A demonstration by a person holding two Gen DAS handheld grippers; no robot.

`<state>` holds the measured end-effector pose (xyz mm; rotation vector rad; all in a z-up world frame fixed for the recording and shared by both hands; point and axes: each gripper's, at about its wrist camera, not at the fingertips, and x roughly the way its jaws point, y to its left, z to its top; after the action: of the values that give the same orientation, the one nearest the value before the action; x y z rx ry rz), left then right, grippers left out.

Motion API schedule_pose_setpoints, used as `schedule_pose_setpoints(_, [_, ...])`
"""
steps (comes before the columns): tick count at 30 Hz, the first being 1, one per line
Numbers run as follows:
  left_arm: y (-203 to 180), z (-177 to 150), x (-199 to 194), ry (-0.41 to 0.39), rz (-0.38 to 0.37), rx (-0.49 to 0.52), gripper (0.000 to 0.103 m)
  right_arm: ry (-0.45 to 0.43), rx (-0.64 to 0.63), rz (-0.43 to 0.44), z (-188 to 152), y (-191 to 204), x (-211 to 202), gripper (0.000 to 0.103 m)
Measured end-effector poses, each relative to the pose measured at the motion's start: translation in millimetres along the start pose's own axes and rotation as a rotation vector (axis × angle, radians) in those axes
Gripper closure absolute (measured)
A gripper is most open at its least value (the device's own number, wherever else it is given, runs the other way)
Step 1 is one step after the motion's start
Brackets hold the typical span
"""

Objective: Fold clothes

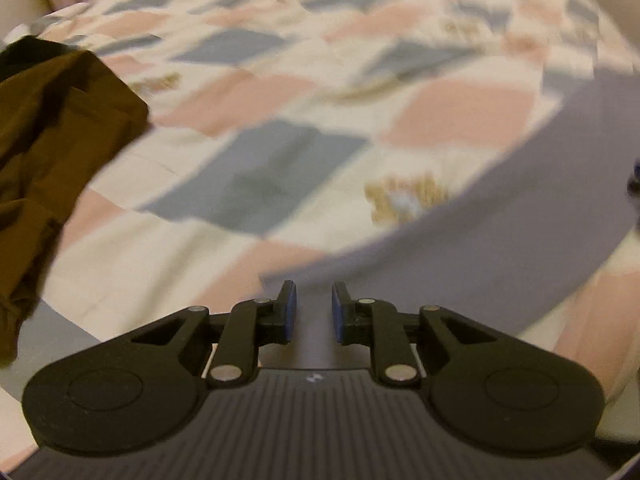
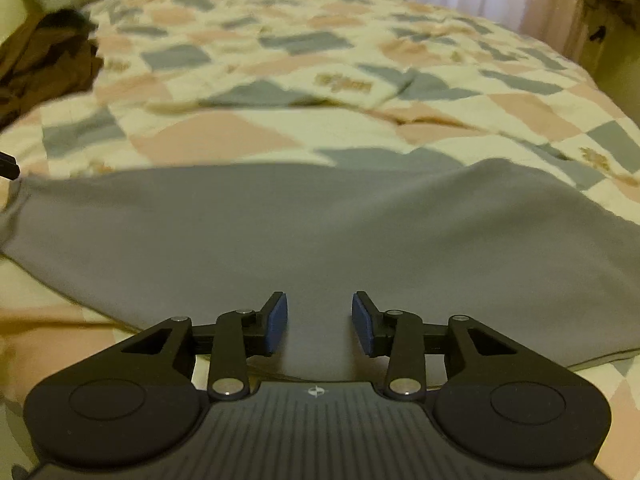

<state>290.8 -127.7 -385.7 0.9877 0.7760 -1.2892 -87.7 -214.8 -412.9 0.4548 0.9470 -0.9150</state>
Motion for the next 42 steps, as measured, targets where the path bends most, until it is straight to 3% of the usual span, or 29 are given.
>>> schedule_pose_setpoints(3, [3, -5, 36, 0.164, 0.135, -0.027, 0.087, 0.040, -0.004, -0.026, -1, 1, 13, 0.064])
schedule_pose_setpoints(10, [-10, 22, 10, 0.175, 0.185, -0.138, 0.085, 0.003, 0.078, -0.077, -2, -20, -10, 0.060])
schedule_pose_setpoints(14, [-28, 40, -4, 0.182, 0.219, -0.197, 0.062, 0.010, 0.128, -0.102, -8, -29, -15, 0.056])
schedule_pose_setpoints(22, [-67, 64, -14, 0.162, 0.266, -0.231, 0.058, 0.005, 0.157, -0.103, -20, -35, -22, 0.052])
schedule_pose_setpoints(27, [-86, 69, -21, 0.112, 0.251, -0.186, 0.058, -0.005, 0.172, -0.110, -27, -43, -27, 0.051])
schedule_pose_setpoints(37, [-96, 82, -13, 0.106, 0.218, -0.103, 0.057, -0.002, 0.230, -0.156, -36, -54, -34, 0.051])
schedule_pose_setpoints(42, [-84, 71, -10, 0.048, 0.102, 0.047, 0.058, -0.006, 0.281, -0.200, -37, -45, -40, 0.051])
